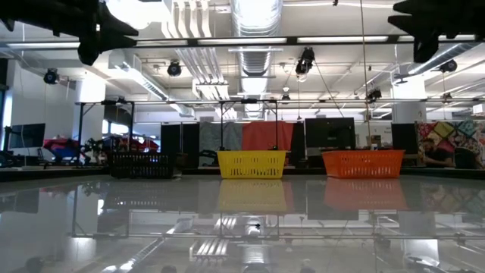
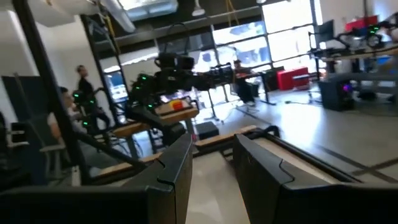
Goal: Sort Halloween decoration
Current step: Return to Home Position
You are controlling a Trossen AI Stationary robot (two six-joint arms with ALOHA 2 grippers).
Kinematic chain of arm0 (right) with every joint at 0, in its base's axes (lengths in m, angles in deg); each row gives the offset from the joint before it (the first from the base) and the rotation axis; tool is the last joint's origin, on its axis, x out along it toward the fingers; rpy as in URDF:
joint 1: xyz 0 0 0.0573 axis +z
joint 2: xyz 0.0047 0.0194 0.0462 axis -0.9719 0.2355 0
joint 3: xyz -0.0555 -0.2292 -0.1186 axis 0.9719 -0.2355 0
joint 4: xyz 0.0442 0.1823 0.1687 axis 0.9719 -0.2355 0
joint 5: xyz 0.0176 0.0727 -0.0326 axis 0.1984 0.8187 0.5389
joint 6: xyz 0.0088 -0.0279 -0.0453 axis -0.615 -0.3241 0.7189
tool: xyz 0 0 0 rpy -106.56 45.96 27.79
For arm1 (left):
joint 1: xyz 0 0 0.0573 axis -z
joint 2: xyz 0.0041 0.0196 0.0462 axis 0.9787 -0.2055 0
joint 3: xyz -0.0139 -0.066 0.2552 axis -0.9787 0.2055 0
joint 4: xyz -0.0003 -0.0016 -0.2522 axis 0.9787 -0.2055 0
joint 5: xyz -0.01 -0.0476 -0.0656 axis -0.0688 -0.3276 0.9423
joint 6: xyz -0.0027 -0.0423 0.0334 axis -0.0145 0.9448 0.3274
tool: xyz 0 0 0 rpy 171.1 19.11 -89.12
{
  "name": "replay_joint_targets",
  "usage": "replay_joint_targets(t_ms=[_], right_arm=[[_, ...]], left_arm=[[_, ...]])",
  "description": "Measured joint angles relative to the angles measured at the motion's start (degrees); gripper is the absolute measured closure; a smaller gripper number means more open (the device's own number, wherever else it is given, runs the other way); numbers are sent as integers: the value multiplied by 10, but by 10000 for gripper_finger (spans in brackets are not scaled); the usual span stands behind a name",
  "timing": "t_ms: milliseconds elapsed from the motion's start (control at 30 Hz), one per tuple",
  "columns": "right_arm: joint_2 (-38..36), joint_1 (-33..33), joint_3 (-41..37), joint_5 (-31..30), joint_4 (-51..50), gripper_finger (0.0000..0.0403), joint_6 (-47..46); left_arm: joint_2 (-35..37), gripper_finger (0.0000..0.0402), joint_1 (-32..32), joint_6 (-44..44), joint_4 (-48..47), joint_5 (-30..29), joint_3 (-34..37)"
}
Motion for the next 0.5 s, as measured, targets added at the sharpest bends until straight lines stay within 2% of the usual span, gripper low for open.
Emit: replay_joint_targets(t_ms=[167,500], right_arm=[[0,0,-74,13,78,296,-5],[-1,0,-166,8,134,296,-12]], left_arm=[[0,286,0,4,0,14,0],[0,286,0,19,0,23,0]])
